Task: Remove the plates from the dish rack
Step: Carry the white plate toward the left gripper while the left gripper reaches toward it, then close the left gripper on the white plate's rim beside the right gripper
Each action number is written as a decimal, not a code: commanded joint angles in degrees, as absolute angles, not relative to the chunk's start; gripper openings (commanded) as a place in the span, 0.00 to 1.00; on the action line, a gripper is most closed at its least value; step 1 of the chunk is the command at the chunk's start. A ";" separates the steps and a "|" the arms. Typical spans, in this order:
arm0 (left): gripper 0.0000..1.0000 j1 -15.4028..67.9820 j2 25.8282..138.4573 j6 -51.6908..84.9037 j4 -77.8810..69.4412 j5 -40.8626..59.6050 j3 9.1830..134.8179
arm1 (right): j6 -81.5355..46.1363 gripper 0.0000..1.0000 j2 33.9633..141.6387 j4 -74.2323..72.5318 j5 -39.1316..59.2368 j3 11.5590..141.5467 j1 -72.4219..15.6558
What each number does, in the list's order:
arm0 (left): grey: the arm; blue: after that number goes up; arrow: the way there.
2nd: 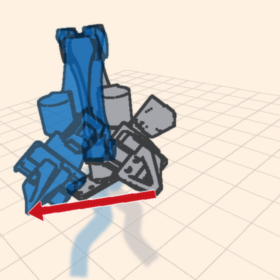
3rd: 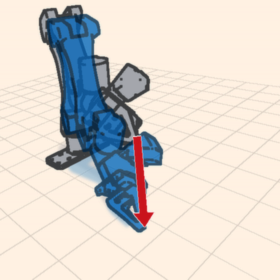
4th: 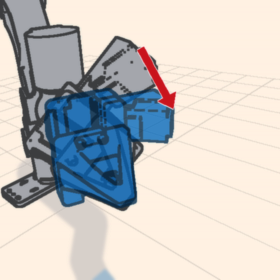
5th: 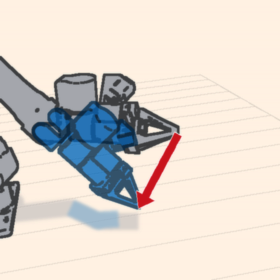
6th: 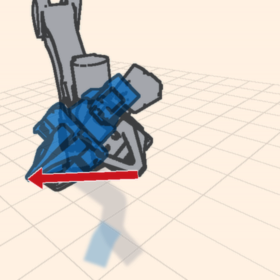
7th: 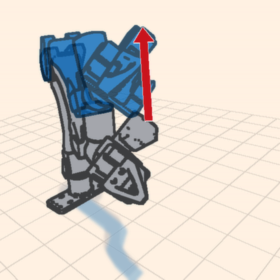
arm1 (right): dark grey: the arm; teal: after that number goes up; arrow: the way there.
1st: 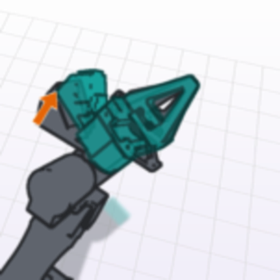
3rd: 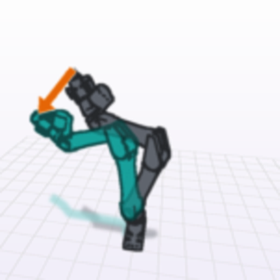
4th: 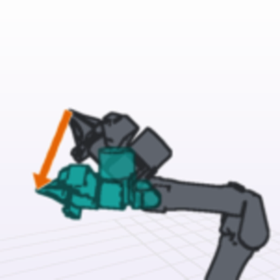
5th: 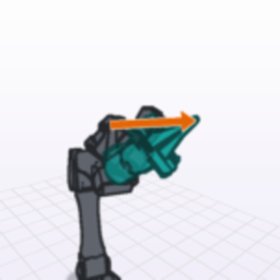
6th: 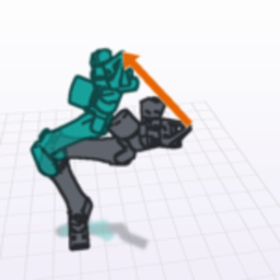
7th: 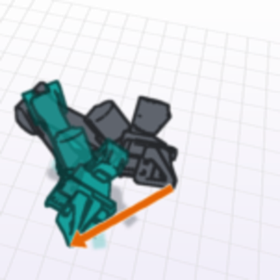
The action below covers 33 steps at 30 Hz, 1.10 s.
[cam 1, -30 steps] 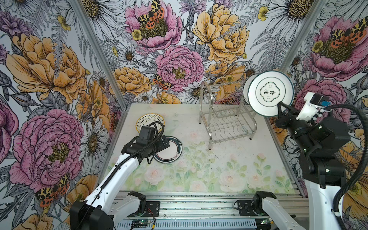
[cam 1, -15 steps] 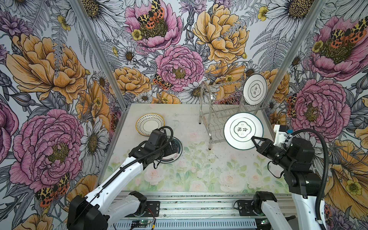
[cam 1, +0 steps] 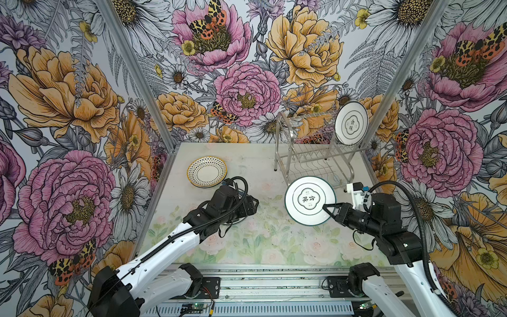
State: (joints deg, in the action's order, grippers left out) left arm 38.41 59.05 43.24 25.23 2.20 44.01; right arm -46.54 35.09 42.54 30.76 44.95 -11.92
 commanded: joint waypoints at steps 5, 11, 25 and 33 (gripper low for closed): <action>0.96 41.08 61.87 44.20 15.57 6.62 42.72 | -52.53 0.00 40.26 28.09 22.60 39.92 -21.24; 0.92 41.16 65.27 44.12 13.05 8.37 42.23 | -53.61 0.00 45.34 23.83 20.35 41.26 -26.31; 0.73 37.50 68.66 45.68 2.36 18.37 39.06 | -62.25 0.00 55.13 5.09 24.74 37.39 -29.24; 0.54 34.92 67.26 46.12 -0.26 21.75 37.36 | -65.28 0.00 61.03 -4.09 25.34 36.30 -31.27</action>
State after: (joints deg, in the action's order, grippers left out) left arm 35.62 68.36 46.22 2.87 18.98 38.46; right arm -63.55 60.62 4.21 24.25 35.77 -30.33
